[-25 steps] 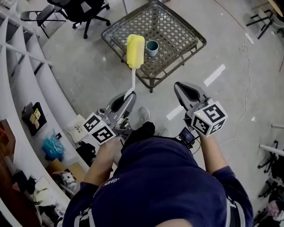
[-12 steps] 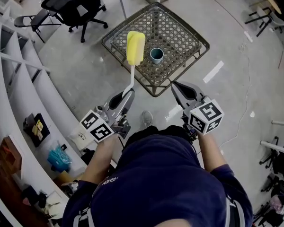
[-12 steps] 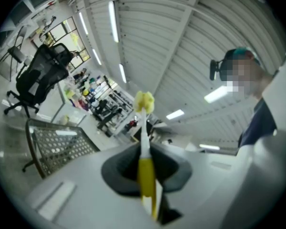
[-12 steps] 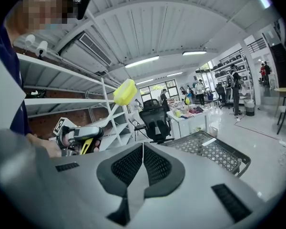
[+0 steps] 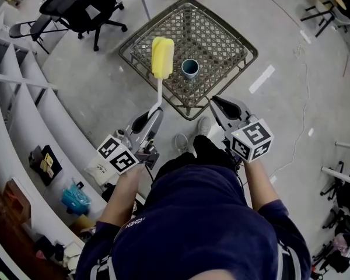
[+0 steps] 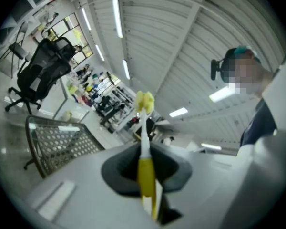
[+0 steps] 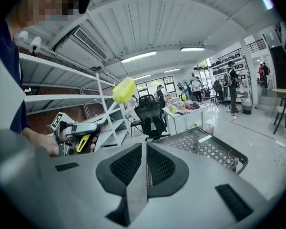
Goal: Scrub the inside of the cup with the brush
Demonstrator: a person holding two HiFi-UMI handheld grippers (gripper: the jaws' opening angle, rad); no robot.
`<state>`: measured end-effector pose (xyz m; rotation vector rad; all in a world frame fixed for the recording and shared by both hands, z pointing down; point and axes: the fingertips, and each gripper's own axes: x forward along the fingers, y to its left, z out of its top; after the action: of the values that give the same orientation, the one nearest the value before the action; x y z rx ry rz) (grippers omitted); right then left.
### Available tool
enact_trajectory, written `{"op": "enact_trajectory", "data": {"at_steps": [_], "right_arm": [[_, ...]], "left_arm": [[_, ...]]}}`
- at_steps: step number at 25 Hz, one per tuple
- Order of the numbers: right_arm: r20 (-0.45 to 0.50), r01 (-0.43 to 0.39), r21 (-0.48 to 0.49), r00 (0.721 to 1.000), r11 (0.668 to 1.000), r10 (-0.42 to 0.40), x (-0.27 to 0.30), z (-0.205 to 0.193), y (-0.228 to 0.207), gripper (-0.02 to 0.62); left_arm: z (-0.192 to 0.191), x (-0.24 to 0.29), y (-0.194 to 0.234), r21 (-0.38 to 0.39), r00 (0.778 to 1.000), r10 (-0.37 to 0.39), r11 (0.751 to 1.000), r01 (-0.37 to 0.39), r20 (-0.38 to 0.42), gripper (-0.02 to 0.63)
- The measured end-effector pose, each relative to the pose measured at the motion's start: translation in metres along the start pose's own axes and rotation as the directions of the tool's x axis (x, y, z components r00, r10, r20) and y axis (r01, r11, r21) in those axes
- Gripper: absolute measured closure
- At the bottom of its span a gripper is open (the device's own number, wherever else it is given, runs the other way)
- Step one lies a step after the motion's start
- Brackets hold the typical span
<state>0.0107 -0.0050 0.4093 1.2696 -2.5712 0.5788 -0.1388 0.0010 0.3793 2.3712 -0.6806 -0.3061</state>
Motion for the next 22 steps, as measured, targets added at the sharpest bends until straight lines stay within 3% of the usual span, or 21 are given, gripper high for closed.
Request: {"op": "enact_trajectory", "data": {"at_steps": [4, 11, 14, 17, 22], "right_arm": [[-0.053, -0.009, 0.001, 0.999, 1.0, 0.009, 0.022, -0.018, -0.023, 0.583], [-0.149, -0.079, -0.016, 0.986, 0.997, 0.076, 0.069, -0.047, -0.062, 0.418], [-0.177, -0.101, 0.033, 0.979, 0.994, 0.105, 0.095, -0.066, -0.086, 0.339], [-0.203, -0.122, 0.059, 0.97, 0.991, 0.132, 0.12, -0.082, -0.111, 0.31], [-0.255, -0.194, -0.028, 0.95, 0.981, 0.181, 0.16, -0.114, -0.134, 0.282]], "left_arm": [[-0.002, 0.014, 0.013, -0.003, 0.999, 0.028, 1.0, -0.028, -0.031, 0.577], [-0.006, 0.041, 0.04, 0.004, 0.988, 0.121, 0.993, -0.121, -0.1, 0.577], [-0.008, 0.052, 0.053, 0.013, 0.975, 0.18, 0.984, -0.18, -0.132, 0.577], [-0.013, 0.065, 0.061, 0.018, 0.961, 0.232, 0.973, -0.232, -0.149, 0.577], [-0.024, 0.083, 0.077, 0.047, 0.931, 0.316, 0.949, -0.313, -0.183, 0.577]]}}
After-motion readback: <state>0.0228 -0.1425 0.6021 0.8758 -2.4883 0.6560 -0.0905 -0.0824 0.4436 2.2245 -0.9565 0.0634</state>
